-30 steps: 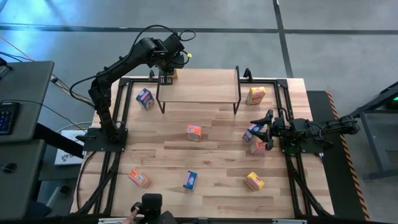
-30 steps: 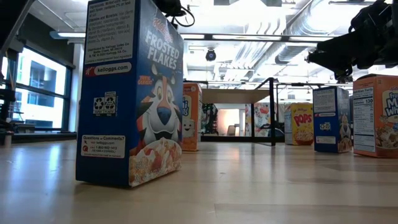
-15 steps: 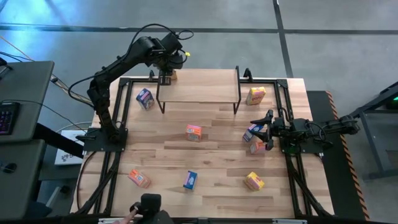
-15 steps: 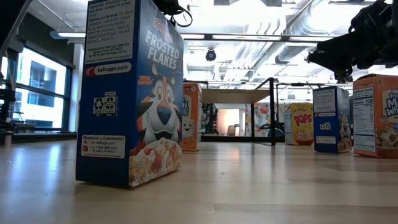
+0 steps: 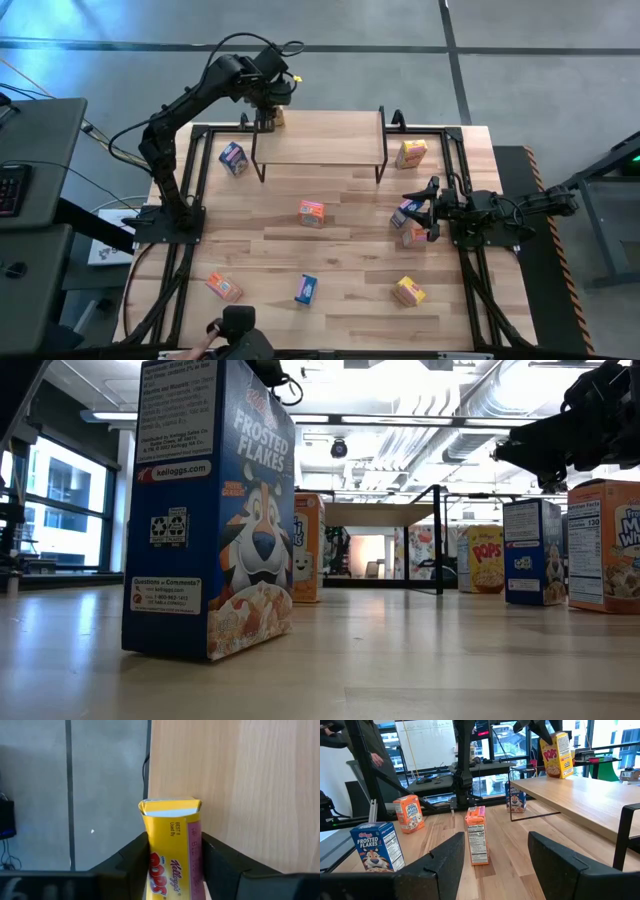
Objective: Stack cereal on shelf
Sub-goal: Put the middle left yellow cereal box on the shelf, then put the middle right blue cereal box on the shelf
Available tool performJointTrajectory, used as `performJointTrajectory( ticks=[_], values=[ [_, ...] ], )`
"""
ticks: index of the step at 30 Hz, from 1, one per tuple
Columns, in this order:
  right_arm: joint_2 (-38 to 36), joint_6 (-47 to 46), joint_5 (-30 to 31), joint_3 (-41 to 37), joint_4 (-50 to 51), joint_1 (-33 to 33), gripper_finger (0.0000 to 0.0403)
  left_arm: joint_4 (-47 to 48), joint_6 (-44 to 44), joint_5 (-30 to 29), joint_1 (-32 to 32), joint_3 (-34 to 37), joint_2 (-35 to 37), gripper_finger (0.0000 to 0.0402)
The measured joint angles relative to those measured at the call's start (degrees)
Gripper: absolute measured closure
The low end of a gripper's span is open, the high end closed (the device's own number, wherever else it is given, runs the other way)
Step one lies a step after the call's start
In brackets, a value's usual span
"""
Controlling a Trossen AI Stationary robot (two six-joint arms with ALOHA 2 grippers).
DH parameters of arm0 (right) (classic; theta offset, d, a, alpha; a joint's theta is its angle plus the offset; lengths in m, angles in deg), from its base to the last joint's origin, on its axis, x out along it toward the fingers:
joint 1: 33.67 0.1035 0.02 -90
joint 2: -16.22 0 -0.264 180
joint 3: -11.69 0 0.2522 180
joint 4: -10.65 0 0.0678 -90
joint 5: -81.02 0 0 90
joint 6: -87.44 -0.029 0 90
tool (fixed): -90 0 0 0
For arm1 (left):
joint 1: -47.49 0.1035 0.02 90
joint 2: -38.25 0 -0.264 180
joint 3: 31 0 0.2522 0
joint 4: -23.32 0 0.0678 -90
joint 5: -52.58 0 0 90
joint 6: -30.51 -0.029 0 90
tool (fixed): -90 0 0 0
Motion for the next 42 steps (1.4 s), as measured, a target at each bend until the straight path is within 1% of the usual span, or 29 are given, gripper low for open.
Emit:
performJointTrajectory(
  ticks=[7, 10, 17, 21, 27, 38, 42],
  values=[
    [0.0, -0.01, 0.0, 0.0, -0.01, 0.0, 0.0192, -0.12, -0.41, 0.2, -0.03, 0.0, 0.0, 0.0214],
    [0.0, 0.01, 0.0, -0.01, -0.02, -0.01, 0.0192, -0.22, -0.47, 1.14, -0.04, 0.0, 0.0, 0.0207],
    [0.0, 0.01, 0.0, -0.01, -0.02, 0.01, 0.0192, -0.32, -0.93, 0.87, 0.12, -0.05, 0.0, 0.0194],
    [0.0, 0.0, 0.0, 0.0, -0.02, 0.01, 0.0192, -0.28, -0.82, 0.81, 0.74, -1.45, 0.02, 0.0185],
    [0.01, 0.01, 0.0, -0.01, -0.01, 0.0, 0.0192, -0.11, -0.43, 0.7, 1.01, -3.87, 0.15, 0.0181],
    [0.0, -0.01, 0.0, -0.01, -0.01, -0.01, 0.0192, -0.08, 0.53, 0.72, 1.85, -3.87, 0.31, 0.0181],
    [0.0, -0.01, 0.0, -0.01, 0.0, -0.01, 0.0192, -0.23, 0.56, 0.26, 1.37, -3.87, 2.24, 0.0181]
  ],
)
